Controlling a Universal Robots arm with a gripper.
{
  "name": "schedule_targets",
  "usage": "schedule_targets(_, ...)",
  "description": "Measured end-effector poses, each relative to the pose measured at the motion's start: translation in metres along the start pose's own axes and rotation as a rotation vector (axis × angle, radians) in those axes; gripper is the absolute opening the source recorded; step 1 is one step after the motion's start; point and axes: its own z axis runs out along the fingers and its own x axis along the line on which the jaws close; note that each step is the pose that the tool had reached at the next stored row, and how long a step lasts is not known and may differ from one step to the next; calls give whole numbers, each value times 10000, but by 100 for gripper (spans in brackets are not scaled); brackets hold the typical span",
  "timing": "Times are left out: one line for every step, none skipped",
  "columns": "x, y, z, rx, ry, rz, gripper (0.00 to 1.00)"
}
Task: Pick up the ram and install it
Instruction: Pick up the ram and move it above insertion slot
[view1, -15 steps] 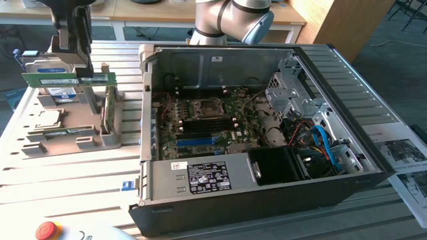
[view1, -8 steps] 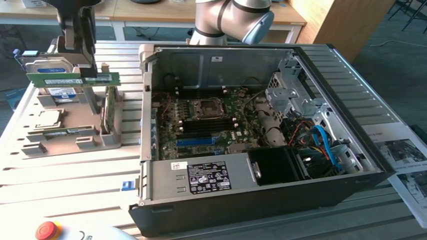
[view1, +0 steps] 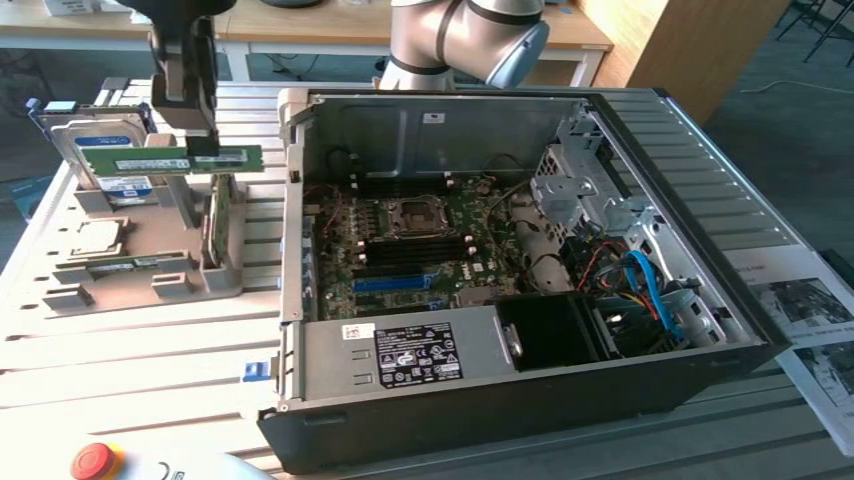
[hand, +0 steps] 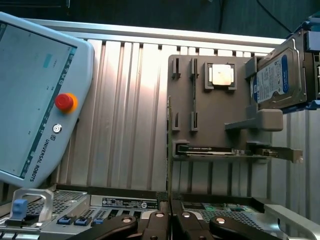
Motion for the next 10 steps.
schedule_targets(4, -26, -3, 0, 2, -11, 12)
schedule_targets(8, -53, -6, 0, 3, -24, 12)
schedule_targets(12, -79, -8, 0, 4, -35, 12)
schedule_targets(16, -105, -12, -1, 5, -45, 12)
schedule_targets(20, -134, -15, -1, 7, -58, 12)
schedule_targets(24, -160, -17, 0, 8, -68, 12)
schedule_targets(29, -187, -20, 0, 9, -80, 12)
schedule_targets(33, -213, -22, 0, 9, -91, 12)
schedule_targets(37, -240, -25, 0, 11, -103, 12)
schedule_targets(41, -265, -28, -1, 12, -115, 12)
